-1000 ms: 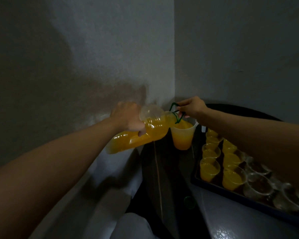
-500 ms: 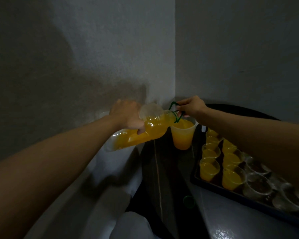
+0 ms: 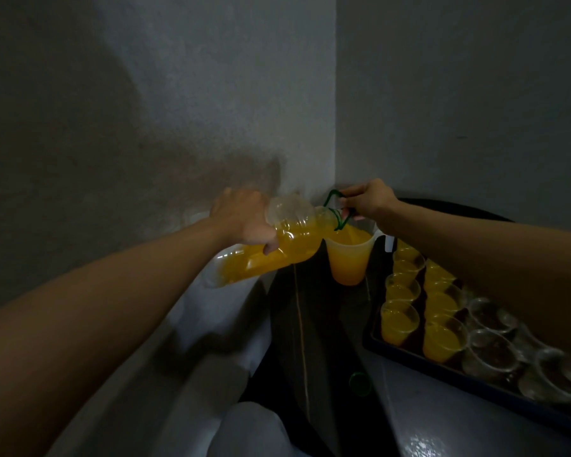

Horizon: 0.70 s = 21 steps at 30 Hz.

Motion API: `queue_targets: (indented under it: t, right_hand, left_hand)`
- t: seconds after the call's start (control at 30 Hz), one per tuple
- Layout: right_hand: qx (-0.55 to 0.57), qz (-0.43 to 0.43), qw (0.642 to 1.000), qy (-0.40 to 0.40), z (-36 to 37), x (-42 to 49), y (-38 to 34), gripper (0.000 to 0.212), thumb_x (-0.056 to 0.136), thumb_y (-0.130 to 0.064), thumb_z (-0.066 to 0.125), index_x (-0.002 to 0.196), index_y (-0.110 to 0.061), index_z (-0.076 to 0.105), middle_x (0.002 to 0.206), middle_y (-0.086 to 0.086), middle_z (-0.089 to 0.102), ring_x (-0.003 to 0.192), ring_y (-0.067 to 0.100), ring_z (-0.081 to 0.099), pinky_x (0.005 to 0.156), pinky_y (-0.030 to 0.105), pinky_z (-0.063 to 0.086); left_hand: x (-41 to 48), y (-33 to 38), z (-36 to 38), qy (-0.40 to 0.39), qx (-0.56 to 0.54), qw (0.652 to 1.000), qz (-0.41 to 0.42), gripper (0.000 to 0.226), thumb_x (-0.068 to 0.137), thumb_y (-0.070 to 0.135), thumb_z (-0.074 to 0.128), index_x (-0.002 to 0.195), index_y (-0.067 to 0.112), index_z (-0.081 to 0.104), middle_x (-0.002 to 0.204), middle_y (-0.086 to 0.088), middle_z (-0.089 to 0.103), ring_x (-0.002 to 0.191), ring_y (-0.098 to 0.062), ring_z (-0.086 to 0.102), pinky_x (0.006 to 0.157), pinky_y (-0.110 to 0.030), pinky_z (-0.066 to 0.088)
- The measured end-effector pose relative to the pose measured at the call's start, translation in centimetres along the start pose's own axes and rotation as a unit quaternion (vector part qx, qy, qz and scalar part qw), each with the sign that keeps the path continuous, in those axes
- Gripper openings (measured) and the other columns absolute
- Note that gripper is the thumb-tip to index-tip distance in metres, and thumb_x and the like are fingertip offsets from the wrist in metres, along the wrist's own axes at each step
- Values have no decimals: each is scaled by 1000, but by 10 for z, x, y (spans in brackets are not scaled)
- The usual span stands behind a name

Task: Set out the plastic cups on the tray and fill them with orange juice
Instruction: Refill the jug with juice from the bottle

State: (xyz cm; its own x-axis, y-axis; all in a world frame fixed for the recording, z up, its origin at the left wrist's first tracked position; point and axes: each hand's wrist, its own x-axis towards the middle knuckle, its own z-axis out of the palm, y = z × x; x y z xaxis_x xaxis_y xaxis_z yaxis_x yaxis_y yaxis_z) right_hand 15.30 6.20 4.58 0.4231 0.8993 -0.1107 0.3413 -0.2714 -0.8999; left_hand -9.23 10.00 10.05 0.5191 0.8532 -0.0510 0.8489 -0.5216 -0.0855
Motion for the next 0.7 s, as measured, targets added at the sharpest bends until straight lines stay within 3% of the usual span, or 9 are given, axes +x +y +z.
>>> queue_targets:
  t: [0.2, 0.33, 0.47, 0.7]
  right_hand:
    - [23, 11, 1000, 8, -1, 1, -2, 25, 95, -9, 64, 119, -5, 70, 98, 18, 73, 77, 17, 67, 72, 29, 59]
    - [20, 4, 1000, 22, -3, 2, -3, 22, 95, -9, 65, 116, -5, 70, 97, 18, 73, 70, 14, 65, 66, 24, 58]
    - [18, 2, 999, 29, -5, 3, -6, 22, 94, -9, 65, 115, -4, 71, 93, 16, 73, 71, 15, 66, 75, 28, 60]
    - [17, -32, 998, 59, -13, -1, -15, 27, 96, -11, 63, 122, -6, 68, 79, 4, 68, 66, 9, 63, 65, 18, 55]
  left_hand:
    - [-2, 1, -4, 7, -6, 1000, 7, 72, 43, 51, 82, 104, 19, 63, 105, -1, 64, 94, -27, 60, 84, -38, 45]
    - [-3, 2, -4, 9, -10, 1000, -1, 72, 44, 51, 83, 106, 21, 61, 111, -2, 64, 100, -29, 61, 88, -39, 46]
    - [-3, 4, 4, 26, -24, 999, -11, 81, 44, 50, 85, 116, 20, 61, 120, -3, 60, 111, -31, 57, 88, -39, 44]
    - [-3, 8, 30, 60, -71, 995, -34, 89, 46, 54, 87, 123, 20, 56, 118, -2, 59, 112, -29, 57, 89, -39, 44]
